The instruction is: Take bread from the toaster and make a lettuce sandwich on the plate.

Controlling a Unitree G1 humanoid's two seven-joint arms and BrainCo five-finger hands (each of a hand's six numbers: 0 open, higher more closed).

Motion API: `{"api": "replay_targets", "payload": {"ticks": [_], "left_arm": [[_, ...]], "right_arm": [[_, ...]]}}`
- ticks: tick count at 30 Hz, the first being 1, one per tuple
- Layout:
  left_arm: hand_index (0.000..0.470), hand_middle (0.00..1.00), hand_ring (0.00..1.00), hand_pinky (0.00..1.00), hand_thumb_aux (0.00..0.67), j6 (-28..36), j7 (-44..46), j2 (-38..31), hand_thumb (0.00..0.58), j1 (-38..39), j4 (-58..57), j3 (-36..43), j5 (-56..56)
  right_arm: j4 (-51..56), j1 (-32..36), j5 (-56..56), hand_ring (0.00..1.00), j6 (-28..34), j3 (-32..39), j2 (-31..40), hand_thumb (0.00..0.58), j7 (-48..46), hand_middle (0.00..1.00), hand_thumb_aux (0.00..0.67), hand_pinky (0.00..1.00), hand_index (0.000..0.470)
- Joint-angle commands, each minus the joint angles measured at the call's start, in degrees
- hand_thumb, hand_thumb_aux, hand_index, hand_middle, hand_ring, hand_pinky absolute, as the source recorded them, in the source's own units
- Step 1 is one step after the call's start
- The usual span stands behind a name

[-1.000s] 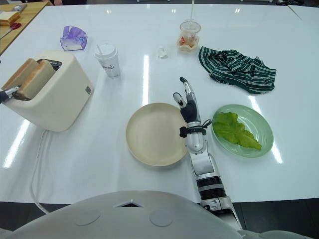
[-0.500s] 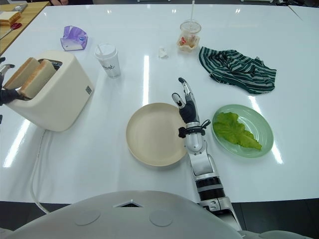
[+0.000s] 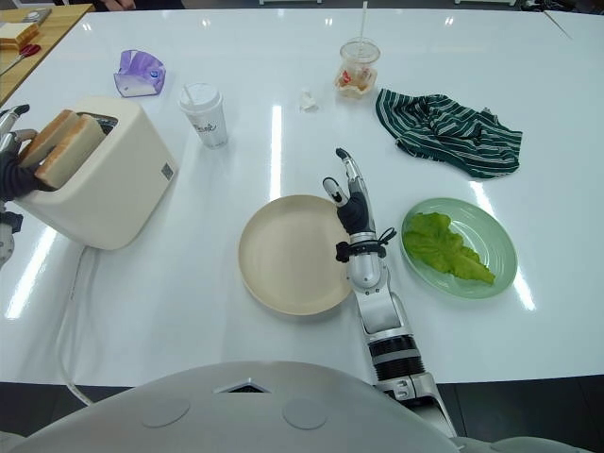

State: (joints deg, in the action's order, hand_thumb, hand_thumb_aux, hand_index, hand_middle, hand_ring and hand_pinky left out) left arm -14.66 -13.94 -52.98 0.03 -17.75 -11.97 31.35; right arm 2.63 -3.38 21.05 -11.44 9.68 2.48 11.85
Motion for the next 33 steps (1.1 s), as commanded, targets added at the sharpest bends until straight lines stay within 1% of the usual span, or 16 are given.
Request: {"api": "replay_targets", "payload": {"ticks": [1, 8, 15, 19, 22, 25, 28, 31, 33], "left_arm": [[0.47, 0.0, 0.0, 0.0, 0.67, -1.0, -2.7, 0.6, 0.58, 0.3, 3.1, -3.2, -1.0], [0.47, 0.0, 0.0, 0.0, 0.67, -2.2, -2.2, 1.1, 0.58, 1.1, 7.8, -6.8, -3.3], [0.47, 0.0, 0.0, 0.0, 0.67, -1.2, -1.5, 1.7, 0.58, 0.8, 18.0, -12.7, -4.4], [0.47, 0.0, 0.0, 0.0, 0.67, -0.8, 0.0, 1.1, 0.58, -1.1, 22.8, -16.5, -5.6], [0.47, 0.0, 0.0, 0.0, 0.67, -0.5, 4.5, 0.5, 0.58, -4.3, 26.4, -16.9, -9.9], [0.47, 0.0, 0.0, 0.0, 0.67, 1.7, 11.4, 2.1, 0.58, -8.4, 32.3, -14.0, -18.6], [0.47, 0.0, 0.0, 0.0, 0.67, 5.7, 18.2, 4.9, 0.58, -10.6, 38.5, -9.6, -28.3], [0.47, 0.0, 0.0, 0.0, 0.67, 10.0, 22.9, 8.7, 0.58, -11.0, 43.6, -3.3, -33.7], [0.47, 0.0, 0.0, 0.0, 0.67, 12.1, 25.1, 12.1, 0.58, -9.9, 45.1, 2.5, -34.1]], "right_arm": [[0.5, 0.1, 0.4, 0.0, 0.3, 0.2, -0.1, 0.0, 0.3, 0.0, 0.0, 0.0, 0.0], [0.5, 0.1, 0.4, 0.0, 0.3, 0.4, -0.3, 0.0, 0.6, 0.0, 0.0, 0.0, 0.0], [0.4, 0.0, 0.3, 0.0, 0.2, 0.3, -0.3, 0.0, 1.1, 0.0, 0.0, 0.0, 0.0], [0.2, 0.1, 0.1, 0.0, 0.1, 0.2, -0.2, 0.0, 1.3, 0.0, 0.0, 0.0, 0.0], [-1.2, 0.3, -0.3, 0.0, -0.1, -0.8, 0.1, 0.0, 1.7, 0.0, 0.0, 0.0, 0.0], [-3.5, 1.0, -1.3, 0.0, -0.8, -3.4, 0.9, 0.0, 2.3, 0.0, 0.0, 0.0, 0.0], [-6.0, 2.2, -2.4, 0.0, -1.4, -6.6, 2.0, 0.0, 2.4, 0.0, 0.0, 0.0, 0.0], [-7.9, 3.6, -3.1, 0.0, -1.6, -9.9, 3.8, 0.0, 2.2, 0.0, 0.0, 0.0, 0.0], [-9.0, 4.5, -3.3, 0.0, -1.4, -12.3, 5.1, 0.0, 2.6, 0.0, 0.0, 0.0, 0.0]]}}
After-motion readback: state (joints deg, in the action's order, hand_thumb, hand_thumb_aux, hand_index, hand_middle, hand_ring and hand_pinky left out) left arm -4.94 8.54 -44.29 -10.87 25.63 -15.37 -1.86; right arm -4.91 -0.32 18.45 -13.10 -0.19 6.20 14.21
